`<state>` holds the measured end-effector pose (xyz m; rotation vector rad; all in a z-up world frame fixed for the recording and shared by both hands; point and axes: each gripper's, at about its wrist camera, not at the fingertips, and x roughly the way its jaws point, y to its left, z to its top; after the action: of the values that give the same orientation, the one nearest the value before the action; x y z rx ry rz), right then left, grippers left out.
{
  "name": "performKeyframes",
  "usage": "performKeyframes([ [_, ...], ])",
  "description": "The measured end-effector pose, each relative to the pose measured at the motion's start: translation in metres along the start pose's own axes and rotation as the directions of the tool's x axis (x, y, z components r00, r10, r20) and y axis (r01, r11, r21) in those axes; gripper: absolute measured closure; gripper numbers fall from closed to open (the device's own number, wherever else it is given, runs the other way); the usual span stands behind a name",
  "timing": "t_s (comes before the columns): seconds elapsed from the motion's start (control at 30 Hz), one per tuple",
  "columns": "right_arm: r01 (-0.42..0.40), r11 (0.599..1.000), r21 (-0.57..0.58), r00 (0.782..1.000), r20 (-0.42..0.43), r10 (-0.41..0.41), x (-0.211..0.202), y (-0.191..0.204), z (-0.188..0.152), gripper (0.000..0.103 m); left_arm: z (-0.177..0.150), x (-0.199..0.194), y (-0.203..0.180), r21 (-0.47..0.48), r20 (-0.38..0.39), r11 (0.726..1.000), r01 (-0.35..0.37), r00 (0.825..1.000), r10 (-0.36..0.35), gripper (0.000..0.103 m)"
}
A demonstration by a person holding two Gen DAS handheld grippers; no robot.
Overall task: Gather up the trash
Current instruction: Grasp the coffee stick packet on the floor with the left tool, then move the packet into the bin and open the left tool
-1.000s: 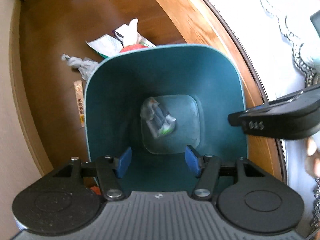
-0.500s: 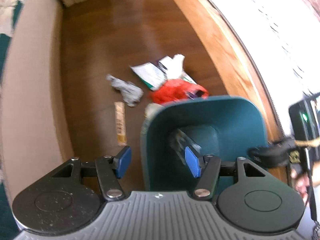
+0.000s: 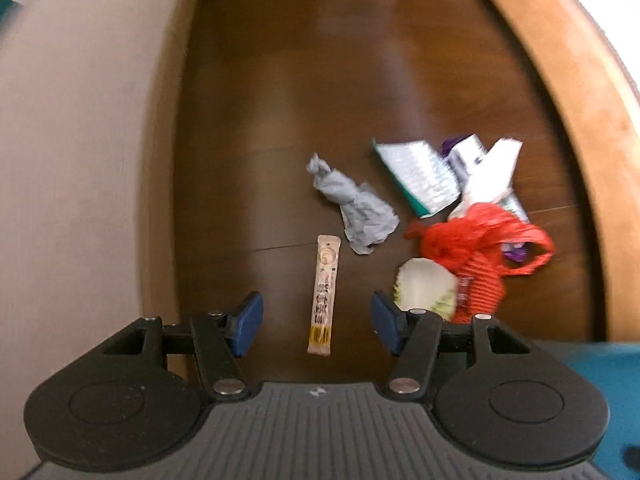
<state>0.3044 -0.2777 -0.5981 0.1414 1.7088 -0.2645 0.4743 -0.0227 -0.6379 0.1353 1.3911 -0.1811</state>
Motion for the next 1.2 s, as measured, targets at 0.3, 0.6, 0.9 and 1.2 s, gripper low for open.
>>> performKeyframes([
  [0.3,-0.002,0.999,-0.053,1.000,-0.012,0.001,0.006,0.001,0.003,0.094,-0.008,0.159,-0.019,0.127,-0.107,0.992,-0.009,0.994,0.023,0.045],
  [0.6,-0.001,0.999,-0.046,0.999,-0.034,0.000,0.010,-0.004,0.005,0.094,-0.026,0.206,-0.017,0.117,-0.127,0.993,0.003,0.992,0.012,0.046],
  [0.9,0.000,1.000,-0.027,0.999,-0.046,-0.002,0.013,-0.006,0.003,0.095,-0.030,0.202,-0.015,0.126,-0.061,0.992,0.019,0.998,-0.011,0.082],
  [1.2,0.000,1.000,0.000,1.000,-0.002,0.000,0.013,-0.005,0.004,0.097,-0.038,0.152,-0.001,0.090,-0.068,0.994,-0.062,0.995,0.069,0.084],
])
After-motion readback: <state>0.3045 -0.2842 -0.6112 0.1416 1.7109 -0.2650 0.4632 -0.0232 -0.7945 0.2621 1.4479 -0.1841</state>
